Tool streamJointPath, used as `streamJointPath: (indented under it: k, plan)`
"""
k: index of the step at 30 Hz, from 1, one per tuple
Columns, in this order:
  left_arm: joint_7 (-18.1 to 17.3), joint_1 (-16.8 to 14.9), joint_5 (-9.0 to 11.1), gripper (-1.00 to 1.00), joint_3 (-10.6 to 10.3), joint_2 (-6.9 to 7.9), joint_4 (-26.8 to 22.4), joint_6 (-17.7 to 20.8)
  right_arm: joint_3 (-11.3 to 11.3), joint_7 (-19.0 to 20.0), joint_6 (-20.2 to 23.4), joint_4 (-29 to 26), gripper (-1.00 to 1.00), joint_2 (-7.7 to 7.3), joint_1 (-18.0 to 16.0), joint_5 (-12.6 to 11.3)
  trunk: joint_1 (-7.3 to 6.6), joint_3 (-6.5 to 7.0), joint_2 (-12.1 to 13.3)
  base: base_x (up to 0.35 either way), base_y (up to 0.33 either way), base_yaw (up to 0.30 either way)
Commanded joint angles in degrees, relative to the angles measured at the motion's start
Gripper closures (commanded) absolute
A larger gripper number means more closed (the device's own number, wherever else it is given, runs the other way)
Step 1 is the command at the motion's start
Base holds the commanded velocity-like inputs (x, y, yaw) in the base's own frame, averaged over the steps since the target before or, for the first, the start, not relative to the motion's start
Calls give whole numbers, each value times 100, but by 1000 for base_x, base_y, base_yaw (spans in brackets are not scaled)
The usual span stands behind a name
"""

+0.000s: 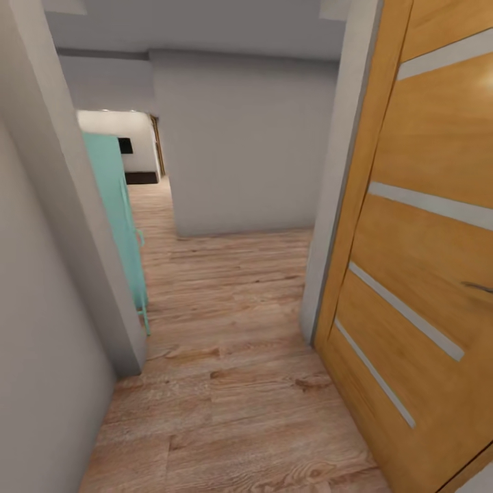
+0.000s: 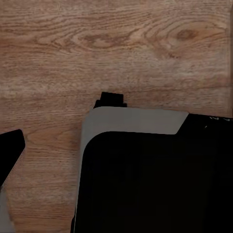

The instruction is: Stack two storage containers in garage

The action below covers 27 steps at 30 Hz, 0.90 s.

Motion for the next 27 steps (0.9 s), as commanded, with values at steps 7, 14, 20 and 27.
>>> streamJointPath:
  k: [7, 14, 20, 27]
  plan:
    - [2, -4, 46, -100, -1, 0, 5, -18, 48, -4, -30, 17, -100, 5, -6, -53, 3, -6, -3, 321, 0, 0]
    - [1, -4, 46, -100, -1, 0, 5, -18, 48, -4, -30, 17, -100, 8, -6, -53, 3, -6, -3, 321, 0, 0]
    - [2, -4, 46, -100, -1, 0, 5, -18, 48, -4, -30, 17, -100, 6, -6, -53, 3, -6, -3, 321, 0, 0]
    - [3, -4, 46, -100, -1, 0, 5, -18, 48, -4, -30, 17, -100, 5, -6, -53, 3, -6, -3, 321, 0, 0]
